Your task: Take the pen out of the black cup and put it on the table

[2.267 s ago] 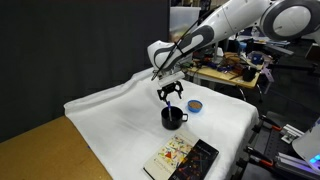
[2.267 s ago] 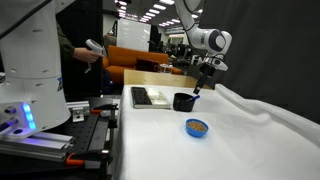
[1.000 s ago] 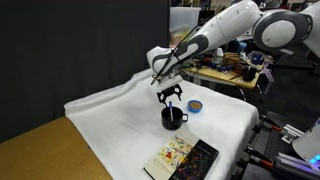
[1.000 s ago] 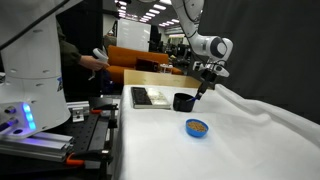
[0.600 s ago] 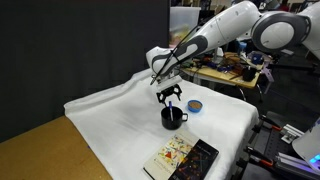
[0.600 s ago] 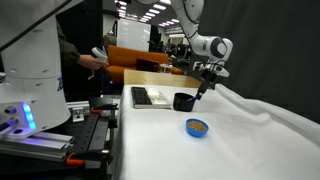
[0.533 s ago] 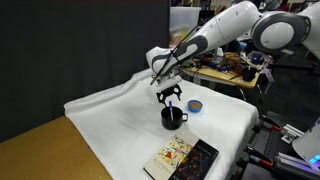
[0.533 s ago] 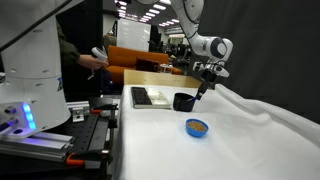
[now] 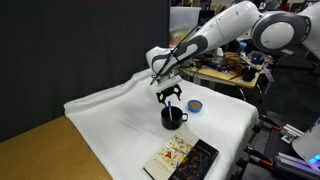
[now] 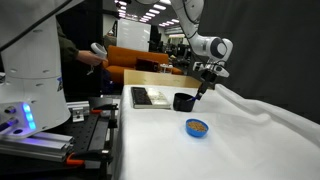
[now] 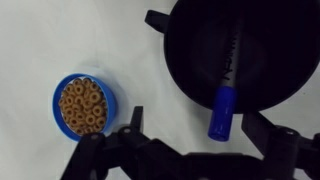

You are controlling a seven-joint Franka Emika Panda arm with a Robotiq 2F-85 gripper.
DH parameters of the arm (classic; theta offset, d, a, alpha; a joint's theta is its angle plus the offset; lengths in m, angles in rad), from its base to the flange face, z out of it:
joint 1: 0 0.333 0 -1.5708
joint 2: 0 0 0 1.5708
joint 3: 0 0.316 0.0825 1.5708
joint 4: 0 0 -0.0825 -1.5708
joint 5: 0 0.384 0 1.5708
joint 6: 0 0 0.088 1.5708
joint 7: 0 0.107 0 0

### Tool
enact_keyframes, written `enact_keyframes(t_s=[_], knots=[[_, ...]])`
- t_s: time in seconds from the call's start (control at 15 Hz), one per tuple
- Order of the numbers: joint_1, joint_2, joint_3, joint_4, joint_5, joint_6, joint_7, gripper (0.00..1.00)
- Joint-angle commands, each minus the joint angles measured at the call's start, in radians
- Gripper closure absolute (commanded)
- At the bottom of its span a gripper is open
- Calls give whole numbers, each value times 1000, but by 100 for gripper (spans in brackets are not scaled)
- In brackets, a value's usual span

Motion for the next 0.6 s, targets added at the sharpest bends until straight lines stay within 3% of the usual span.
enact_keyframes(t_s=[0.0, 0.53], knots=[[3, -13, 1, -4, -6, 1, 3, 0], [1, -55, 2, -21, -6, -6, -2, 0]])
